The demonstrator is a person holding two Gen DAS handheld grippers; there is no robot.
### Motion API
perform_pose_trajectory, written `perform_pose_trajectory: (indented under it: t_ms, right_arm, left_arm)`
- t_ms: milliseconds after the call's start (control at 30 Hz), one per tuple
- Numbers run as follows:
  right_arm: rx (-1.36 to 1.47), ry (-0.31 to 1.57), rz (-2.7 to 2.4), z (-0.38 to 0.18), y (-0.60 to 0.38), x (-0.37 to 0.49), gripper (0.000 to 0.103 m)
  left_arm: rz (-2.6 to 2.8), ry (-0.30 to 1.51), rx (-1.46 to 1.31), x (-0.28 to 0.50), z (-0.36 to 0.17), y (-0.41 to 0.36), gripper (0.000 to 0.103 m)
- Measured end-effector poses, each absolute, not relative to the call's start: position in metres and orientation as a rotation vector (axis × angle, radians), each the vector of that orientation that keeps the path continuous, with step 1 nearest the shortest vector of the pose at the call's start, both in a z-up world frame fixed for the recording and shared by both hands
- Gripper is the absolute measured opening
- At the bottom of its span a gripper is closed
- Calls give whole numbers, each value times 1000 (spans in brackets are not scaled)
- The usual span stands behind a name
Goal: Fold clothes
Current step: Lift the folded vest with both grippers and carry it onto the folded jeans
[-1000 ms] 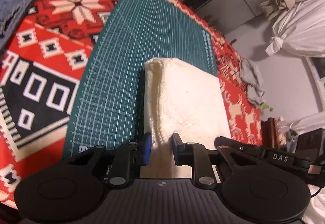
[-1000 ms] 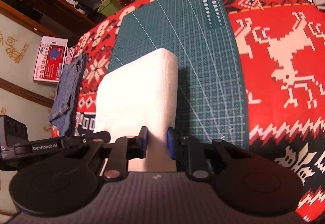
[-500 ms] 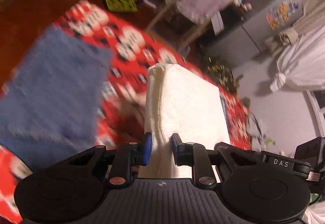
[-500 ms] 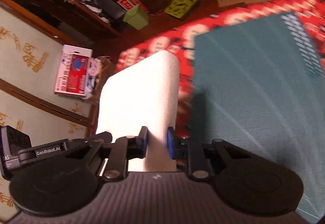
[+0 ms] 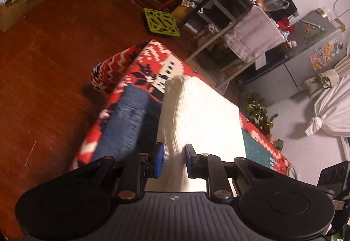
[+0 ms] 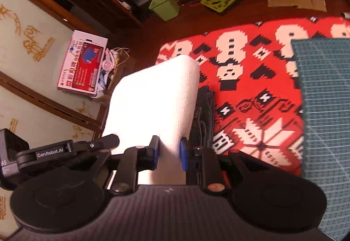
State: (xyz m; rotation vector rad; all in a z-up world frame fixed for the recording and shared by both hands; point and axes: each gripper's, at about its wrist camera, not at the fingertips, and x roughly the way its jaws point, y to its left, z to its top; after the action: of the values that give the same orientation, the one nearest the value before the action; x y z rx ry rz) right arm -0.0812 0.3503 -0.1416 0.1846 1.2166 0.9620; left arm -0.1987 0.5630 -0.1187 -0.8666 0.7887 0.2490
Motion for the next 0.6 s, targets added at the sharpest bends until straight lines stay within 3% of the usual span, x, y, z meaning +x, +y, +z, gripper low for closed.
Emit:
perform_pose_trajectory:
  t_ms: [200, 367, 600]
  right_arm:
    - [164, 1247, 956, -179, 364, -77, 25]
    - [206, 1281, 961, -188, 354, -77, 28]
    - [263, 1308, 941, -192, 333, -93, 28]
  left_arm:
    - [237, 776, -944, -204, -152, 584, 21]
    - [242, 753, -945, -215, -152, 582, 35]
    - [261, 763, -934, -240, -146, 570, 36]
